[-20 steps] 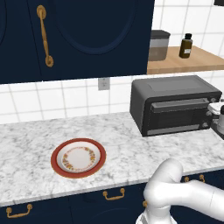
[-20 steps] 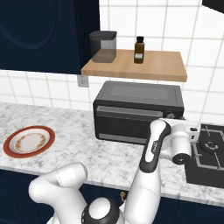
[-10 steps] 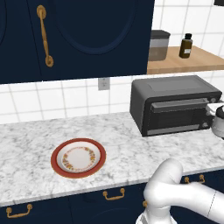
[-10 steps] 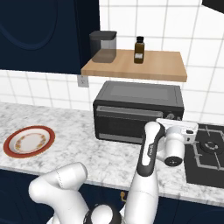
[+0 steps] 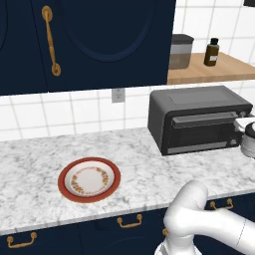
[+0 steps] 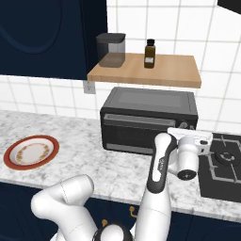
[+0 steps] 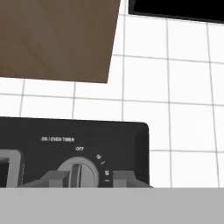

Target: Pick up the kebab skewer and baguette bread, and place them inside the toaster oven. Close the toaster oven door and start by setting the timer.

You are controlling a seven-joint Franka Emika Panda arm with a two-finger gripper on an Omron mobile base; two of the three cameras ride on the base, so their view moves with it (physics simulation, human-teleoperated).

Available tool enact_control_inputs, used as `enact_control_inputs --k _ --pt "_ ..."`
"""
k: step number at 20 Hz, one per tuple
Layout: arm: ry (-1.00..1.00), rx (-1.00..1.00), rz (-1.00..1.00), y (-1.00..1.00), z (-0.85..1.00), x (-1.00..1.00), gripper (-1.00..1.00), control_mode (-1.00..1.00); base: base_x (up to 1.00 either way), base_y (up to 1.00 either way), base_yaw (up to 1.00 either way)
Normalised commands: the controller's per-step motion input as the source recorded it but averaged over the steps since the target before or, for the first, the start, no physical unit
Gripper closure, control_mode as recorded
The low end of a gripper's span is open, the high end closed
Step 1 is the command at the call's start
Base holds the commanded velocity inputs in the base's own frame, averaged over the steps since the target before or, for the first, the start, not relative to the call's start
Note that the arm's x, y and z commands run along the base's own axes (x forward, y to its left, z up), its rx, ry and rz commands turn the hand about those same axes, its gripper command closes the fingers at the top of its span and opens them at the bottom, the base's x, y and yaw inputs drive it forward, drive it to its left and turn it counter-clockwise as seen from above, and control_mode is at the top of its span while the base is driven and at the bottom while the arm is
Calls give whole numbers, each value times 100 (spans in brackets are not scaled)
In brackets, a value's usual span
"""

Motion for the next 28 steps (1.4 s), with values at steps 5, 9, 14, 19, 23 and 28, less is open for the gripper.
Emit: enact_control_inputs --k 5,9,14,19,23,28 --pt "0 -5 0 17 32 0 100 -100 0 0 0" --pt "0 -5 0 32 29 0 100 -100 0 0 0" --pt "0 -3 0 23 37 0 100 -100 0 0 0" --pt "0 -2 1 30 40 0 100 -100 0 0 0" --pt "0 0 1 21 28 1 100 -100 0 0 0" --pt "2 2 0 5 10 8 100 -100 0 0 0"
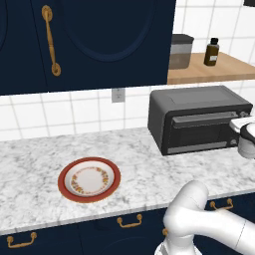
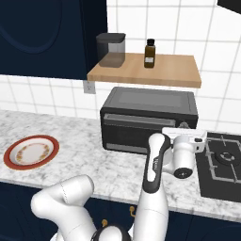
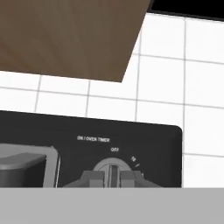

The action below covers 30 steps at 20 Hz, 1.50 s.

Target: Pick up the kebab skewer and baguette bread, and place them inside the toaster oven. Close the toaster oven door and start by setting the timer.

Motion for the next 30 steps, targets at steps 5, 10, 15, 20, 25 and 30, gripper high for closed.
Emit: enact_control_inputs --k 5,10,15,20,25,30 --pt "0 6 0 8 12 5 100 -100 0 0 0" --pt "0 7 0 11 9 11 100 -100 0 0 0" --pt "0 9 0 2 10 12 100 -100 0 0 0" --pt "0 9 0 9 10 17 100 -100 0 0 0" --pt "0 6 0 28 12 17 100 -100 0 0 0" --pt "-1 6 0 28 16 21 100 -100 0 0 0"
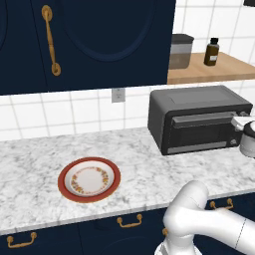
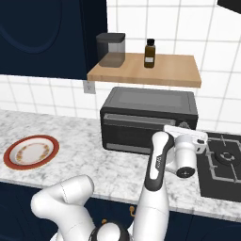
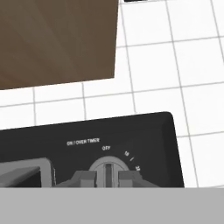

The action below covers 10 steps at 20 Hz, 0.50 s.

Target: Pick up the kebab skewer and baguette bread, and place them inside the toaster oven. Close the toaster oven door and start by setting the timer.

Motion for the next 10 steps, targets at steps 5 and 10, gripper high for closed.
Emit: enact_control_inputs --k 5,10 --pt "-2 8 -2 22 27 22 100 -100 0 0 0" --pt "-2 10 -2 27 28 15 100 -100 0 0 0"
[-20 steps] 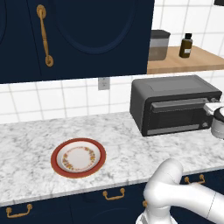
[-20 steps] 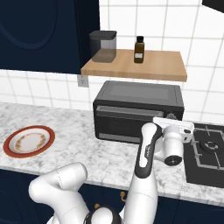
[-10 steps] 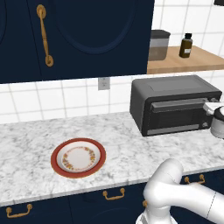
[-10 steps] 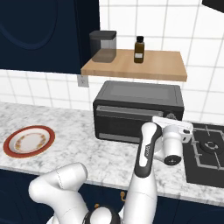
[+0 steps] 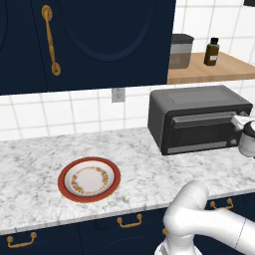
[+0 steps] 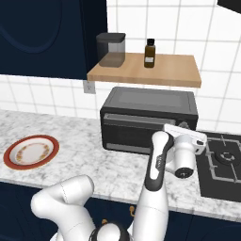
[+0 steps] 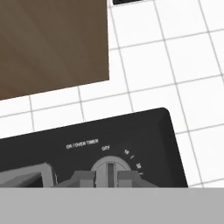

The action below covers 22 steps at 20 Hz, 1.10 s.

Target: Pick up the kebab skewer and baguette bread, and place them inside the toaster oven. Close the toaster oven door and start by setting the timer.

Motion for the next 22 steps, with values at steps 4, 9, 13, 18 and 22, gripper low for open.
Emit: enact_control_inputs --k 4,9,13,18,22 --pt "-2 10 -2 27 28 16 100 -100 0 0 0" --pt "0 12 -2 13 29 9 100 -100 0 0 0" --pt "0 13 0 3 26 2 100 -100 0 0 0" --pt "0 12 0 9 23 1 100 -100 0 0 0" --pt "0 12 -2 11 25 3 100 -100 0 0 0"
